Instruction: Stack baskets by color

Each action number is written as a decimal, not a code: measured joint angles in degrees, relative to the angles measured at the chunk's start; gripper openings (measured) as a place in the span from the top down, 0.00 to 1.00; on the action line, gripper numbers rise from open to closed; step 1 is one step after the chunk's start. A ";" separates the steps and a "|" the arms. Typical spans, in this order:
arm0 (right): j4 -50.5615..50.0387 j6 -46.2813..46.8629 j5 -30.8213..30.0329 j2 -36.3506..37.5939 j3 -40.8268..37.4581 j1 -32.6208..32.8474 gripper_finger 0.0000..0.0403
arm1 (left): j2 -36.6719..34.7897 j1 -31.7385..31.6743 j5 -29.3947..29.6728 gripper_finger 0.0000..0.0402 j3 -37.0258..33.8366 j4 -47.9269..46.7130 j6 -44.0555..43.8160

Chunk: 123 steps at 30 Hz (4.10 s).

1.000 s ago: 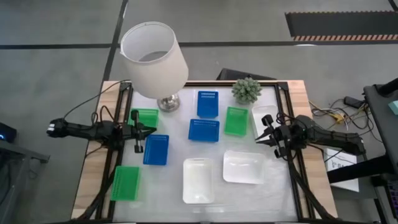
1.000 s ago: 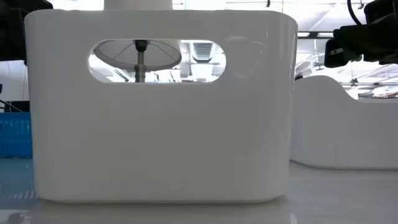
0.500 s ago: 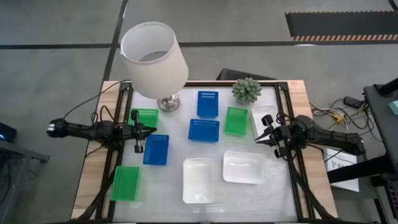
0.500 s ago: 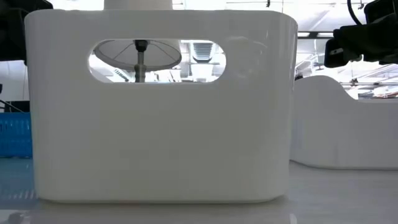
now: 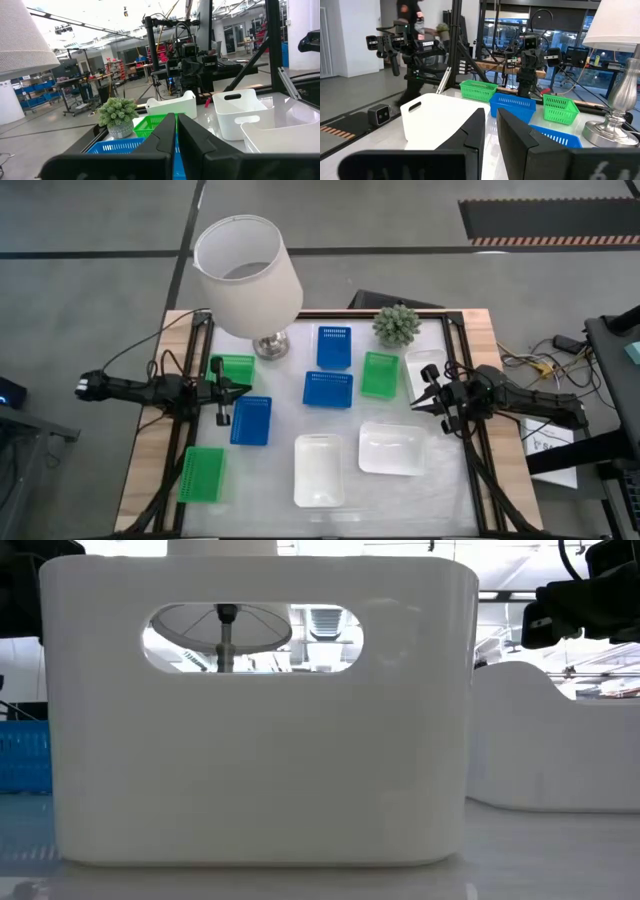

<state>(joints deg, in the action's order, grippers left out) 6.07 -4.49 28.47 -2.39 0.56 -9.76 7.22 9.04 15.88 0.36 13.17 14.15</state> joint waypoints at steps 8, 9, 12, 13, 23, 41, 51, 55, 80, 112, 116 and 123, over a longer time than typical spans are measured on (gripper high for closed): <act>0.01 0.00 -0.01 0.00 0.02 -0.01 0.89 | 0.01 -0.02 0.00 1.00 0.00 0.02 0.00; 0.02 0.00 -0.02 0.00 0.02 -0.02 0.89 | 0.01 0.00 0.00 1.00 0.00 0.02 0.00; 0.02 0.00 -0.01 -0.01 0.02 0.00 0.89 | -0.01 -0.02 0.00 1.00 0.00 0.00 0.00; 0.02 -0.01 -0.01 0.00 0.02 -0.01 0.89 | 0.00 -0.01 0.00 1.00 0.00 -0.01 0.00; 0.00 -0.02 0.00 -0.02 0.02 0.00 0.89 | -0.01 0.00 0.00 1.00 0.00 0.00 0.00; 0.00 -0.02 0.00 0.00 0.02 -0.02 0.89 | 0.01 0.00 0.00 1.00 0.00 -0.01 0.00; 0.02 0.00 -0.02 -0.01 0.02 -0.02 0.89 | -0.01 0.00 0.00 1.00 0.00 0.00 0.00; 0.02 -0.02 -0.01 -0.01 0.02 -0.02 0.89 | 0.01 -0.01 0.00 1.00 0.00 0.00 0.00; 0.00 0.00 0.00 0.00 0.02 -0.02 0.89 | 0.01 -0.02 0.00 1.00 0.00 -0.01 0.00; 13.69 3.43 -23.29 -0.13 0.00 -0.02 0.89 | 1.34 -0.01 -6.25 1.00 -0.02 24.92 -7.81; 13.75 3.43 -27.02 -0.13 0.00 -0.02 0.89 | 2.04 -0.02 -6.25 1.00 -0.02 26.81 -7.97; 15.85 3.50 -27.04 -0.59 0.00 0.00 0.89 | 4.93 -0.02 -6.25 1.00 0.00 26.88 -10.87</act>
<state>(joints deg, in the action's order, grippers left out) 21.92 -0.99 1.43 -2.99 0.56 -9.76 12.15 9.02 9.63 0.36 40.05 3.28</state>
